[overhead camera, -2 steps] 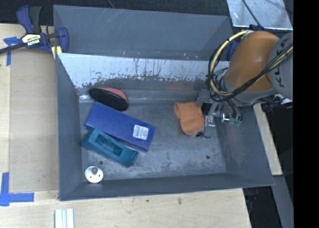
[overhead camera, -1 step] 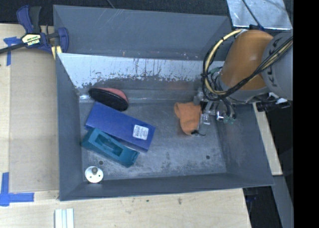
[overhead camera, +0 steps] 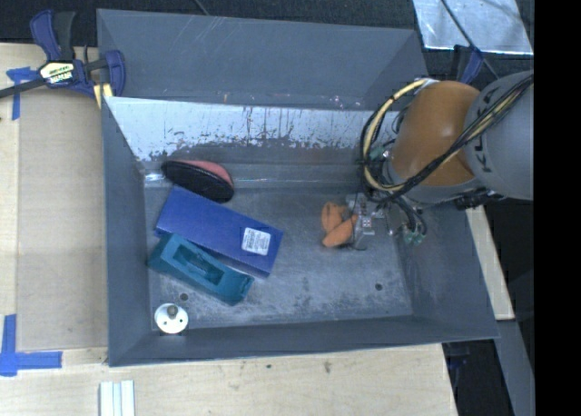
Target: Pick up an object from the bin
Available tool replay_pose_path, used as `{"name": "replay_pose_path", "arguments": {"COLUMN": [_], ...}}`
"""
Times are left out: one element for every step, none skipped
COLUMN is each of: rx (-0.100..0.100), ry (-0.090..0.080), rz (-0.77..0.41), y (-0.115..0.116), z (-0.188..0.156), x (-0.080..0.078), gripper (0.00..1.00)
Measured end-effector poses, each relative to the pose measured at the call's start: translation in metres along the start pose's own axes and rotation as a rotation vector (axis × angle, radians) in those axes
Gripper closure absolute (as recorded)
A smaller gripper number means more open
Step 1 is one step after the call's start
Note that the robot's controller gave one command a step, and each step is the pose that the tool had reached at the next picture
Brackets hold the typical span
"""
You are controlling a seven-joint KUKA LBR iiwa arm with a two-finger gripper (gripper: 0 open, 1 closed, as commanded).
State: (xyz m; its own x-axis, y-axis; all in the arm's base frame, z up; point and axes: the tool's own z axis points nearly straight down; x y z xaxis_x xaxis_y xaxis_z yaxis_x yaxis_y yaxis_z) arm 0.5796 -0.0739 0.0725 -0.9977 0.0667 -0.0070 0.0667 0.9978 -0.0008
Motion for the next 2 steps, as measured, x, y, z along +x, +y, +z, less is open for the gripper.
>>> {"name": "replay_pose_path", "arguments": {"rx": [0.0,-0.001], "ry": [0.0,0.006], "rz": [0.0,-0.05], "y": [0.0,0.017], "z": [0.0,-0.198], "x": [0.0,-0.005], "gripper": [1.0,1.0]}}
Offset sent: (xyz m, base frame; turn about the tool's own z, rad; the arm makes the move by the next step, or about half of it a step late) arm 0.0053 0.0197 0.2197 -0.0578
